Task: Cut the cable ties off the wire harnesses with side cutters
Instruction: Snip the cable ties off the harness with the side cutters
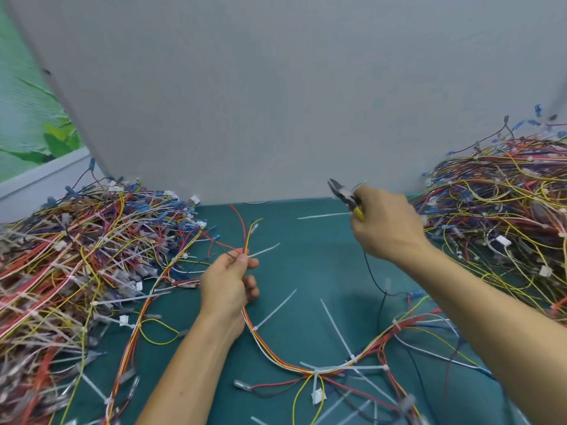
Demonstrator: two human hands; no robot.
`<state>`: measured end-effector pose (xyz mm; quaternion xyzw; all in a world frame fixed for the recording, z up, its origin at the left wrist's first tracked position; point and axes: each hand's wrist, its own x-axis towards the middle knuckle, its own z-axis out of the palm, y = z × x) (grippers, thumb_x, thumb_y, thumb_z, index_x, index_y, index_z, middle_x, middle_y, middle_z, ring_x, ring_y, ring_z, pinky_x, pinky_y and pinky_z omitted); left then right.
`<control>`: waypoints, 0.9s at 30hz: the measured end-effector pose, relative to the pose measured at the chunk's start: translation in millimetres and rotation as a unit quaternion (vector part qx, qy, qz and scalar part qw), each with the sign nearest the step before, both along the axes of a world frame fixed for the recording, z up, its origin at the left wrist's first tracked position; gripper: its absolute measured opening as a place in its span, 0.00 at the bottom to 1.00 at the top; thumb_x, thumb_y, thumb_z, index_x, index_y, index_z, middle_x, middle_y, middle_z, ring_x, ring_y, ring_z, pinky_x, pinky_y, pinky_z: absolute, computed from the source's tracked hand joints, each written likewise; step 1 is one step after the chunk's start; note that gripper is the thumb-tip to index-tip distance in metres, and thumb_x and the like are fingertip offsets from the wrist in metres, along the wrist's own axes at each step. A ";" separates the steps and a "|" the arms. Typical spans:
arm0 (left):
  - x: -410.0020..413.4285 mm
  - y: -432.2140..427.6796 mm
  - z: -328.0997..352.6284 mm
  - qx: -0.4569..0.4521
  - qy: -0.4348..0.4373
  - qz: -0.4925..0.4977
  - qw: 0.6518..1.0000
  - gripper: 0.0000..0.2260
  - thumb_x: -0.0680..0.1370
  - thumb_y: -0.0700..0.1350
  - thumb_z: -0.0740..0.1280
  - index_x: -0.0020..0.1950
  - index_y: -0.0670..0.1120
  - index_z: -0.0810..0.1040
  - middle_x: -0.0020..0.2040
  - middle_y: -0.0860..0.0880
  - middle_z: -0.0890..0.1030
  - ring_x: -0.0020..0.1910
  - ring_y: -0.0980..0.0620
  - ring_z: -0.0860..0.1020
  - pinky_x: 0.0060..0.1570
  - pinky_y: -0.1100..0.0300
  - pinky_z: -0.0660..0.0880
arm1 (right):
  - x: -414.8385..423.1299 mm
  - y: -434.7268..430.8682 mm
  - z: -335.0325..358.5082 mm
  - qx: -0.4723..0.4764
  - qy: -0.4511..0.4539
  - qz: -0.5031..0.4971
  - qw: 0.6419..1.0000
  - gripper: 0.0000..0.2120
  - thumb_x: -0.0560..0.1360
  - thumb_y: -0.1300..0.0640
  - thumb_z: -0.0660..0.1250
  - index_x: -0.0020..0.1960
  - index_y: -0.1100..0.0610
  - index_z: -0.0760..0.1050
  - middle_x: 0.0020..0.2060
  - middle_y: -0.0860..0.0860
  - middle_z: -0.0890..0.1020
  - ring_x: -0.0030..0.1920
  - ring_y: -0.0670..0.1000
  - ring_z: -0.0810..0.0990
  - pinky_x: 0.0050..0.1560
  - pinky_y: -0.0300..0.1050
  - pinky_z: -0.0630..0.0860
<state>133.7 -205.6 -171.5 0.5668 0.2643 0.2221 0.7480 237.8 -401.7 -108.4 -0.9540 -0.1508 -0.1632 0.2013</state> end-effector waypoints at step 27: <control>-1.0 1.1 -3.2 -0.014 0.038 -0.020 0.999 0.07 0.81 0.33 0.58 0.45 0.43 0.70 0.40 0.44 0.77 0.19 0.59 0.58 0.17 0.70 0.54 | -60.2 -68.0 -22.0 -0.205 0.219 0.174 0.938 0.13 0.67 0.49 0.73 0.44 0.49 0.70 0.44 0.49 0.79 0.49 0.56 0.78 0.47 0.49 0.76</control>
